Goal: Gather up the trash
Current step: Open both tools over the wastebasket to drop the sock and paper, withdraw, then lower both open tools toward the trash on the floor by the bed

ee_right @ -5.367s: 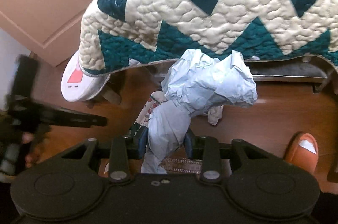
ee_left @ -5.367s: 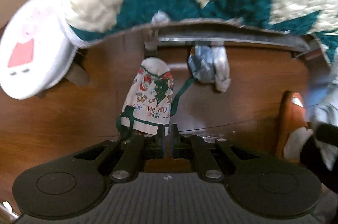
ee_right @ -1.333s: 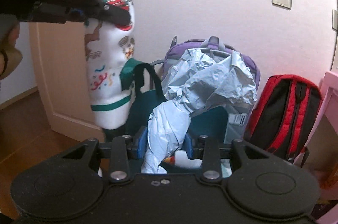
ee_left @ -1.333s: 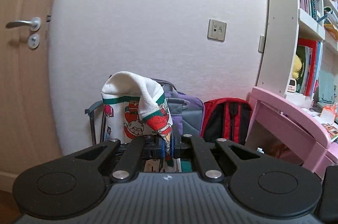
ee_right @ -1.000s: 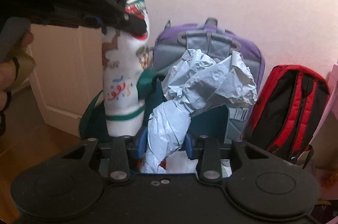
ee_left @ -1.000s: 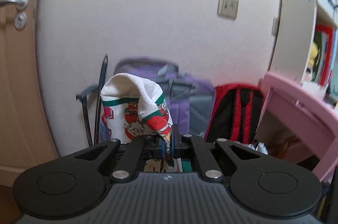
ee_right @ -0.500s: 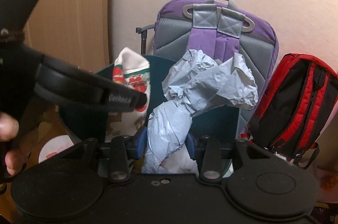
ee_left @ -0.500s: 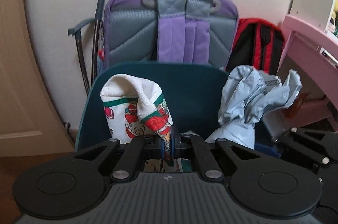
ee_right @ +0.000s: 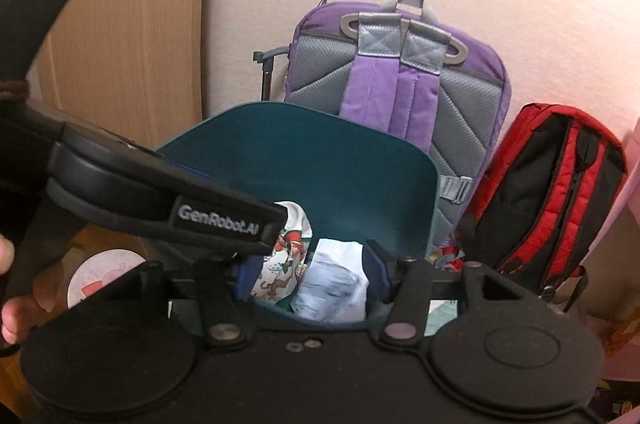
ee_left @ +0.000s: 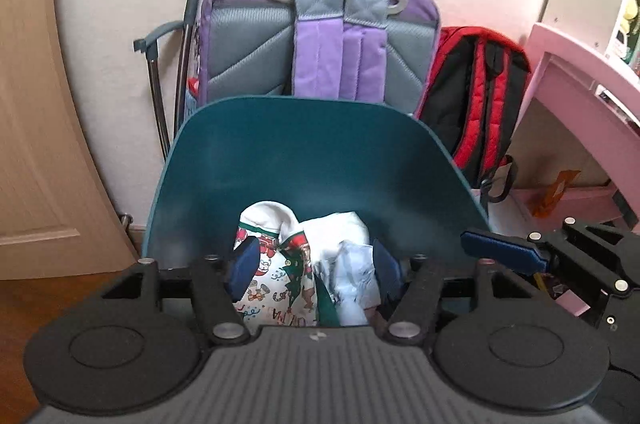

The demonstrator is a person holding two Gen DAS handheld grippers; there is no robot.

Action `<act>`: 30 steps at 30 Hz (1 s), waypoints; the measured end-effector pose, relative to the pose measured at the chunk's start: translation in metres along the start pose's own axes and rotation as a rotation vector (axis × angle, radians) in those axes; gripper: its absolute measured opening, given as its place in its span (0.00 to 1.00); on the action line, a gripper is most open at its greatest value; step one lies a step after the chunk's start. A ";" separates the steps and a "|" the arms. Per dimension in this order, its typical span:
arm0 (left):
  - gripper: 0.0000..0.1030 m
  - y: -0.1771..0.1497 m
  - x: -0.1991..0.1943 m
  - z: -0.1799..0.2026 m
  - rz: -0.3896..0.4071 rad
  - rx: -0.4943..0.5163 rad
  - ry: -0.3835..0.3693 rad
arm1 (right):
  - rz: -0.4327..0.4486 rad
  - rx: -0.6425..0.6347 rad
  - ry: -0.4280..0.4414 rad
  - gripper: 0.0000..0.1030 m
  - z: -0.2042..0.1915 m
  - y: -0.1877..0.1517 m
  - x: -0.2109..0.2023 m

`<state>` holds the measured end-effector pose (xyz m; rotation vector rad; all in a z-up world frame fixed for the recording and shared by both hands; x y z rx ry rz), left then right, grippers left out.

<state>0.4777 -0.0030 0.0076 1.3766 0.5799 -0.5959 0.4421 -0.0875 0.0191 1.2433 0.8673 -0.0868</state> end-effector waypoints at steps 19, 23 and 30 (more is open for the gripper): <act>0.75 -0.029 -0.121 0.009 0.111 0.011 -0.018 | 0.076 0.039 0.026 0.53 -0.023 -0.009 -0.112; 0.78 -0.041 -0.144 0.007 0.132 0.009 -0.027 | 0.088 0.037 0.043 0.53 -0.035 -0.015 -0.133; 0.80 -0.070 -0.172 -0.002 0.132 -0.003 -0.032 | 0.084 0.052 0.094 0.53 -0.056 -0.032 -0.152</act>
Point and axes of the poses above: each gripper's, at about its wrist camera, not at the fingertips, and x roughly the way its jaws point, z to its right, y to its top, the point moved 8 cm from there along x, roughly the way its jaws point, and after that the axes turned 1 degree about y, right-handed, at the moved point
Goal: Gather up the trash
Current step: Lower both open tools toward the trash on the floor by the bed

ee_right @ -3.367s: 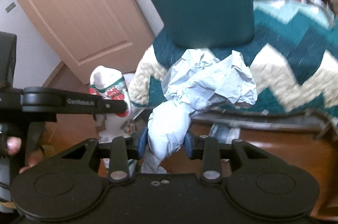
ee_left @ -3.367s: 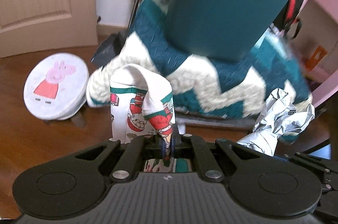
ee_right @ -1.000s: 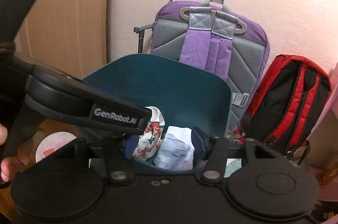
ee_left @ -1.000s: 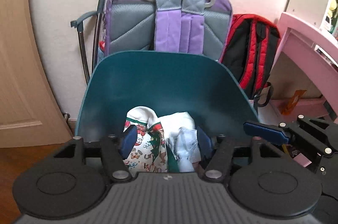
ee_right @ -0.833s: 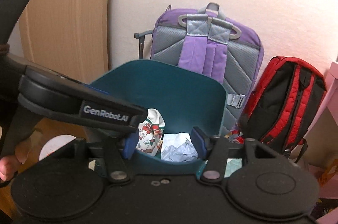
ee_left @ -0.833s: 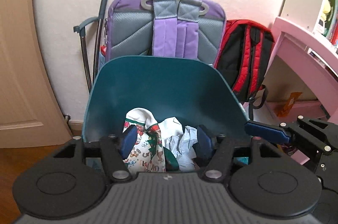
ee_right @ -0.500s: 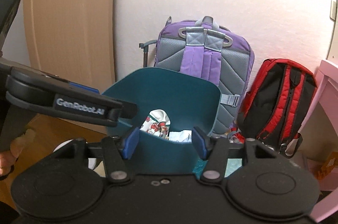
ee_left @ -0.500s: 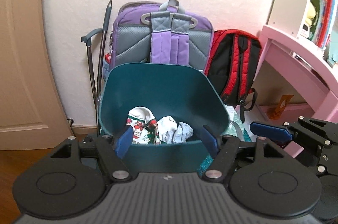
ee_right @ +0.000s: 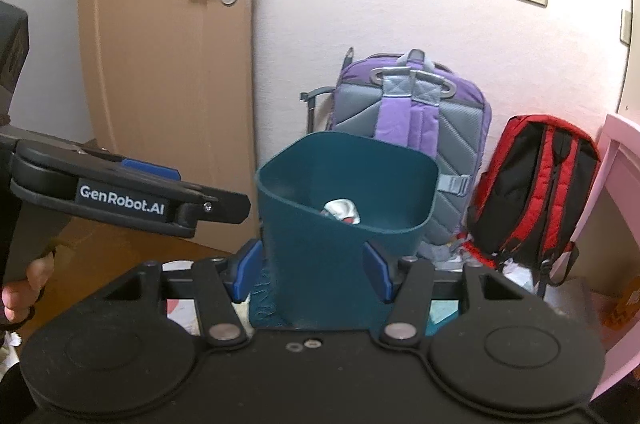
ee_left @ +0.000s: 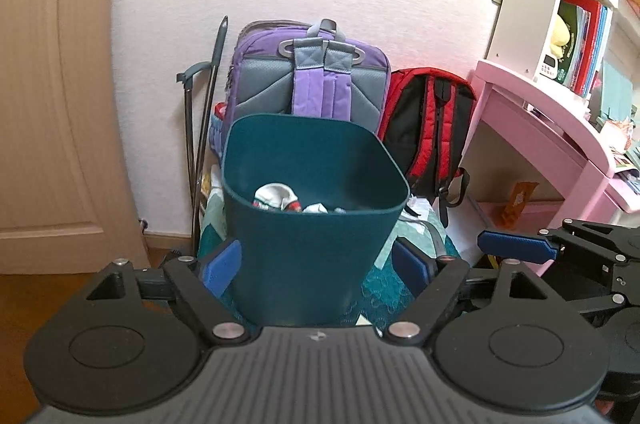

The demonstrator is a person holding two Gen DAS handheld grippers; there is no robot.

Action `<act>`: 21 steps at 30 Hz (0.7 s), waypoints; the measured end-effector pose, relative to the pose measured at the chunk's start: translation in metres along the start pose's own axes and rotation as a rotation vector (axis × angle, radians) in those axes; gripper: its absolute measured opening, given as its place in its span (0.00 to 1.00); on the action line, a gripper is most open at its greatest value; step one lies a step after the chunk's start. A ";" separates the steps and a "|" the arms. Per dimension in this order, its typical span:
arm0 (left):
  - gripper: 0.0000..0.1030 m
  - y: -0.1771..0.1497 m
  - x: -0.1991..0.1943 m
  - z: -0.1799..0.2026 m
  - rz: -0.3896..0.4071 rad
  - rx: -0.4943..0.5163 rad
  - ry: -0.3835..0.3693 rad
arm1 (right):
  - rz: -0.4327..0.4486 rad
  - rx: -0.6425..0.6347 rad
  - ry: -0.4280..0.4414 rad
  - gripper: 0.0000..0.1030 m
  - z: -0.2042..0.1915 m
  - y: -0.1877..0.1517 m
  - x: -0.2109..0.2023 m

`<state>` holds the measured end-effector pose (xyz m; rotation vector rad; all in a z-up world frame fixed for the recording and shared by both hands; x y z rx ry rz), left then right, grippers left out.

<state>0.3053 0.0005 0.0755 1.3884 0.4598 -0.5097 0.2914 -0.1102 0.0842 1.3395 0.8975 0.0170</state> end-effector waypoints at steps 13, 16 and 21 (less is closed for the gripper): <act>0.96 -0.072 -0.015 -0.021 0.004 0.031 -0.039 | -0.056 0.076 0.104 0.53 -0.025 -0.061 0.010; 0.98 -0.097 -0.009 -0.028 0.010 0.008 -0.089 | -0.097 0.105 0.119 0.53 -0.027 -0.086 0.024; 0.99 -0.148 0.024 -0.046 -0.070 -0.039 -0.094 | -0.184 0.182 0.136 0.54 -0.023 -0.134 0.057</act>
Point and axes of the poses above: each gripper's, at about its wrist camera, not at the fingertips, and x roughly the way its jaws point, z to its right, y to its top, the point moved 8 cm from there along x, roughly the way its jaws point, and after that the axes turned 1 degree about y, right-handed, at the moved point
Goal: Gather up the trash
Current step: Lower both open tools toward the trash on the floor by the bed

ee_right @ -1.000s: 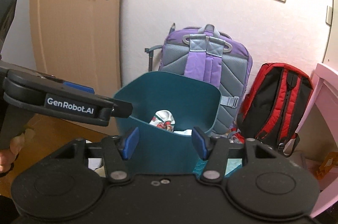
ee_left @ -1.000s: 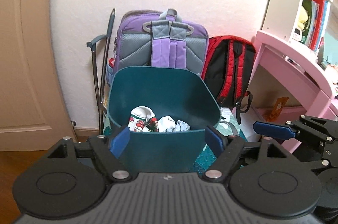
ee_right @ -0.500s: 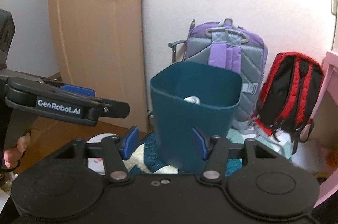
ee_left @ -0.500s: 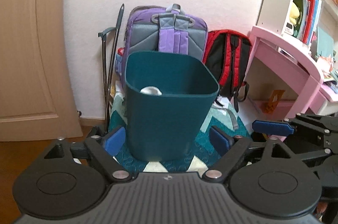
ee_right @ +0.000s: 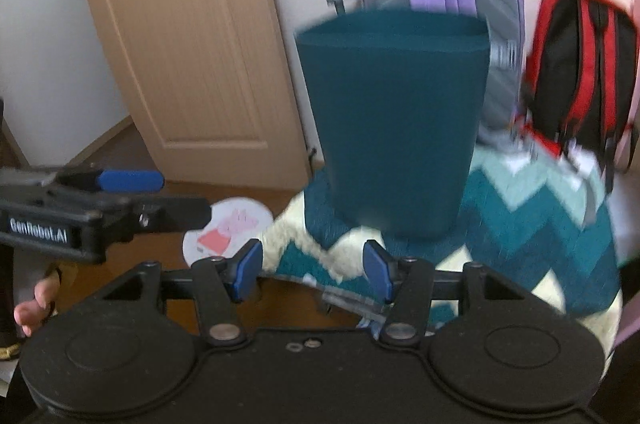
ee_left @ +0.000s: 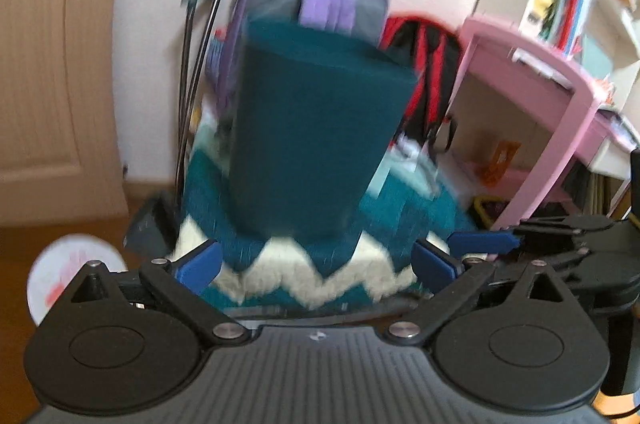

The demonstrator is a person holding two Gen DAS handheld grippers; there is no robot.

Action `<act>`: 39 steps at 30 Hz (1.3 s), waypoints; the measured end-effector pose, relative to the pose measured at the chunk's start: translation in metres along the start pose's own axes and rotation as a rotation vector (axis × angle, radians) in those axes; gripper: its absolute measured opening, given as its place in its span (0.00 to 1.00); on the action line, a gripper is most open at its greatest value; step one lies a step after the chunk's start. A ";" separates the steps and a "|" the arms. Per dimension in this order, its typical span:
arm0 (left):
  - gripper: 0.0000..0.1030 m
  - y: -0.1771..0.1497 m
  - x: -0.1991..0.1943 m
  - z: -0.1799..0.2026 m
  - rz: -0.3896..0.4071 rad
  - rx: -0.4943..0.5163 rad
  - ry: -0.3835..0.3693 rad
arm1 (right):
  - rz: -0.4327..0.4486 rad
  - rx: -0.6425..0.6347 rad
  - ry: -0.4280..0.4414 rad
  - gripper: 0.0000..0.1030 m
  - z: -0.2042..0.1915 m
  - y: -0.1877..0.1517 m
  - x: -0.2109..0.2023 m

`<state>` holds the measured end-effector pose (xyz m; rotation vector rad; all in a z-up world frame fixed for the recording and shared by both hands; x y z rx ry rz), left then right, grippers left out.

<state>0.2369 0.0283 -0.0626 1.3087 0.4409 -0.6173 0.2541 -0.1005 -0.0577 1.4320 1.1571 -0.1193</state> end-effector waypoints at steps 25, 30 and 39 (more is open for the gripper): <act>0.98 -0.214 0.237 -0.166 -0.674 -0.243 0.331 | -0.452 0.406 -0.089 0.53 0.122 -0.177 0.255; 0.98 -0.233 0.276 -0.183 -0.755 -0.128 0.310 | -0.498 0.450 -0.119 0.53 0.149 -0.204 0.303; 0.98 -0.288 0.329 -0.215 -0.864 -0.009 0.214 | -0.606 0.529 -0.159 0.53 0.173 -0.257 0.374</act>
Point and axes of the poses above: each gripper's, at about its wrist camera, not at the fingertips, and x roughly the way its jaws point, z to its right, y to its top, the point moved 8 cm from there along x, roughly the way its jaws point, and after that the axes turned 1 degree about y, right-handed, at the moved point
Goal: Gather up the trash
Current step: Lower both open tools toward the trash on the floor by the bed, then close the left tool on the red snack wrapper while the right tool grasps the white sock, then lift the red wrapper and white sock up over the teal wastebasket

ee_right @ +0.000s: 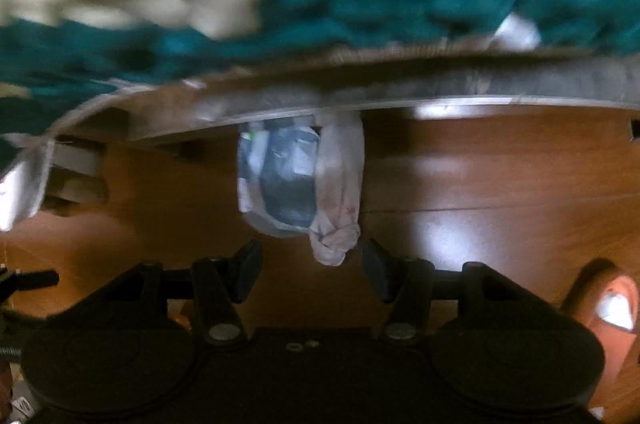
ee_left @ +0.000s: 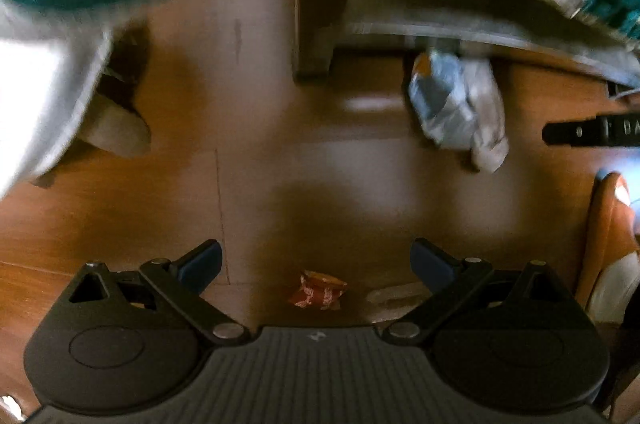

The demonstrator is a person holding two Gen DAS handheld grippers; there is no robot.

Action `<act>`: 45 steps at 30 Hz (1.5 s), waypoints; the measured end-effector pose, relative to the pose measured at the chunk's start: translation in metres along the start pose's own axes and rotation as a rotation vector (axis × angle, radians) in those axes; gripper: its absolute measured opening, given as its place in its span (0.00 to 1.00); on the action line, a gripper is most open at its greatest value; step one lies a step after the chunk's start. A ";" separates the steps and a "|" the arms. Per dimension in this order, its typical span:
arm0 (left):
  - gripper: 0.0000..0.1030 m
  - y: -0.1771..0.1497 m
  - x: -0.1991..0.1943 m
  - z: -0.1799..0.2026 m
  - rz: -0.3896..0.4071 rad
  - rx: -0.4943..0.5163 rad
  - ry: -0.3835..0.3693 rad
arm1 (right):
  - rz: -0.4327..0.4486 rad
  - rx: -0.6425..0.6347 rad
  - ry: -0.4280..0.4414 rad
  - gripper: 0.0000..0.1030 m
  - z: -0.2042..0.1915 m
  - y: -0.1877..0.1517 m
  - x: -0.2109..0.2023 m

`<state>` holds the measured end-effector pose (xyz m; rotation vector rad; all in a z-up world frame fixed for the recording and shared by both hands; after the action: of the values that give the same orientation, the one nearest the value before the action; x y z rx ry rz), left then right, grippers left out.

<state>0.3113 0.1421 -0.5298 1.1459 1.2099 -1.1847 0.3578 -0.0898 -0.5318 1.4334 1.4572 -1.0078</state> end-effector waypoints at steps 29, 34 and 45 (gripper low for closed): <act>0.52 -0.056 0.125 0.001 -0.158 0.126 -0.067 | -0.116 -0.200 -0.135 0.38 -0.005 -0.007 0.103; 0.45 -0.061 0.123 0.005 -0.147 0.120 -0.059 | -0.097 -0.222 -0.155 0.25 -0.008 -0.009 0.096; 0.44 -0.051 0.065 0.005 -0.116 0.141 -0.096 | -0.047 -0.173 -0.120 0.22 -0.015 -0.026 0.030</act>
<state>0.2610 0.1323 -0.5949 1.1203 1.1467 -1.4161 0.3311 -0.0664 -0.5560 1.1999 1.4582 -0.9552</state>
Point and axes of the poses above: each gripper's, at about its wrist camera, not at the fingertips, and x roughly the way its jaws point, z to its right, y to its top, the point moved 8 cm from there along x, roughly the way its jaws point, and after that the axes turned 1 degree about y, right-handed, at the moved point
